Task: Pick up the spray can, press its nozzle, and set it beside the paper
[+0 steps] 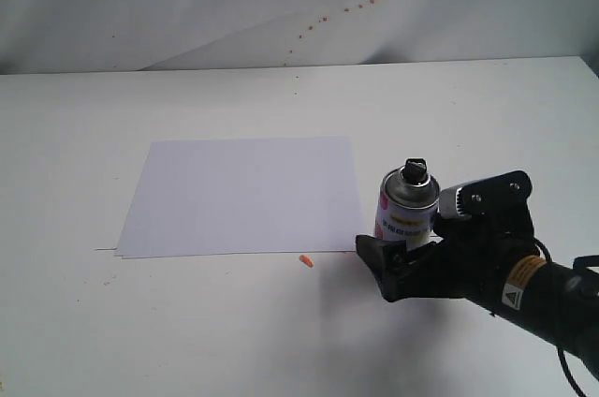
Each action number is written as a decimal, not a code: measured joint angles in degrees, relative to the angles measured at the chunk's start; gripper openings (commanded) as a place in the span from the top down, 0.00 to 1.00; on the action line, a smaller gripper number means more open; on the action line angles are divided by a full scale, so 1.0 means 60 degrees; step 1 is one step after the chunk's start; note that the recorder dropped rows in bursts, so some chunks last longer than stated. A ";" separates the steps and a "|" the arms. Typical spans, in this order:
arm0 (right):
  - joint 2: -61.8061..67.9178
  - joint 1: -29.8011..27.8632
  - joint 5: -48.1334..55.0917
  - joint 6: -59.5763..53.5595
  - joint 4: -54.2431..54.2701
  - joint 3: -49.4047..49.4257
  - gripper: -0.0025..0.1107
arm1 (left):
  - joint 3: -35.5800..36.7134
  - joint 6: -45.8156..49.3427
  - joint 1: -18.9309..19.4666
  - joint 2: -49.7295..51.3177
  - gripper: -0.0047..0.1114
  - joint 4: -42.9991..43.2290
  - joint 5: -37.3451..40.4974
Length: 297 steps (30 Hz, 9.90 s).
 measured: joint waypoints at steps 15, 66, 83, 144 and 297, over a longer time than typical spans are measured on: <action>0.1906 0.0000 -0.1955 -0.0466 0.0285 -0.0020 0.05 | 0.0000 0.0000 0.0000 0.0000 0.96 0.0000 0.0000; 0.1255 0.0000 -0.1200 -0.1299 0.0497 -0.0661 0.98 | 0.0000 0.0000 0.0000 0.0000 0.96 0.0000 0.0000; -0.0761 0.0000 0.8472 -0.1828 -0.1721 -0.6015 0.98 | 0.0000 0.0000 0.0000 0.0000 0.96 0.0000 0.0000; 0.2495 0.1833 1.4692 -0.9829 -0.0071 -1.1920 0.98 | 0.0000 0.0000 0.0000 0.0000 0.96 0.0000 0.0000; 0.3500 0.1720 1.3373 -0.9326 -0.0507 -1.1956 0.98 | -1.4537 0.5160 0.0197 2.0219 0.96 -1.0682 0.8567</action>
